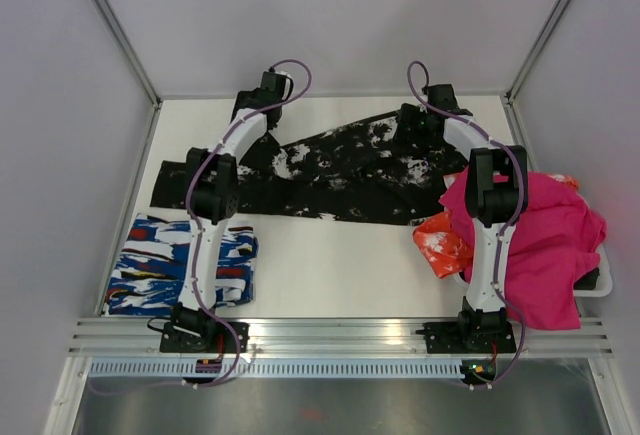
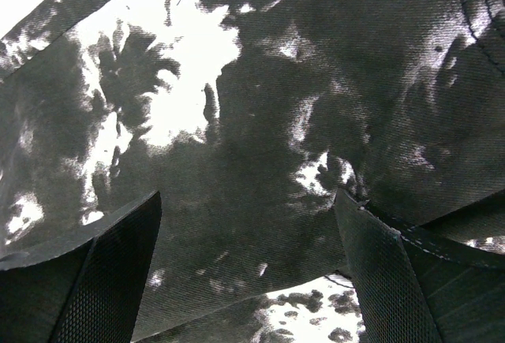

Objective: Fold and stack the trousers
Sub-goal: Flatten the trousers out

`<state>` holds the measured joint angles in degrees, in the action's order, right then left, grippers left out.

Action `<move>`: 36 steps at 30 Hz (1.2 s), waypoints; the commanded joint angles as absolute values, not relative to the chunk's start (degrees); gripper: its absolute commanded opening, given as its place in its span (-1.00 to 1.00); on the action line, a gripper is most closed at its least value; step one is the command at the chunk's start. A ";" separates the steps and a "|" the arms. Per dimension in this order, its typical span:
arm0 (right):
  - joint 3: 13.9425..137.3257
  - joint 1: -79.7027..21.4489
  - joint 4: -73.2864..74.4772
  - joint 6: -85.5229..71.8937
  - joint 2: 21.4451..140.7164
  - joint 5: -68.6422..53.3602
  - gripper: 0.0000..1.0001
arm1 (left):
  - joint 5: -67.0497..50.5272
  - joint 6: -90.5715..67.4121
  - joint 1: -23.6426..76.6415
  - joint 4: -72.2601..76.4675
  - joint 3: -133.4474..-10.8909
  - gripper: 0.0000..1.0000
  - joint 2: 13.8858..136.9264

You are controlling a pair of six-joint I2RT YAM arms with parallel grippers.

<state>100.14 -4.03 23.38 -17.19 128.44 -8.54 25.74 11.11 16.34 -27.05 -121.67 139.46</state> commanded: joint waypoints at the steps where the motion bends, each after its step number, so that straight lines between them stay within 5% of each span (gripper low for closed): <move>1: 101.95 -3.87 24.78 -17.92 130.16 -4.31 0.94 | 23.14 -1.99 12.24 -15.23 -123.59 -0.95 133.80; 9: 103.80 -3.87 23.64 -20.30 131.75 -4.48 0.94 | 9.31 -30.22 0.09 45.19 -77.58 -0.95 111.19; 19: 108.27 -3.87 24.61 -20.74 134.20 1.14 0.94 | 16.79 -46.05 0.61 67.83 -51.60 -0.95 108.02; 28: 113.82 -3.87 26.46 -20.04 137.55 1.41 0.94 | 26.10 -50.71 2.46 66.63 -39.56 -0.94 101.53; 31: 113.99 -3.87 26.89 -19.86 137.81 1.50 0.94 | 28.73 -50.89 2.29 52.70 -40.33 -0.88 96.97; 36: 112.94 -3.87 27.42 -19.43 137.55 1.49 0.93 | 31.28 -28.11 3.51 12.34 -62.90 -0.46 98.52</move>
<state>111.90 -4.27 25.76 -20.14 136.25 -0.19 27.11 -42.61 2.44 34.02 -51.64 99.44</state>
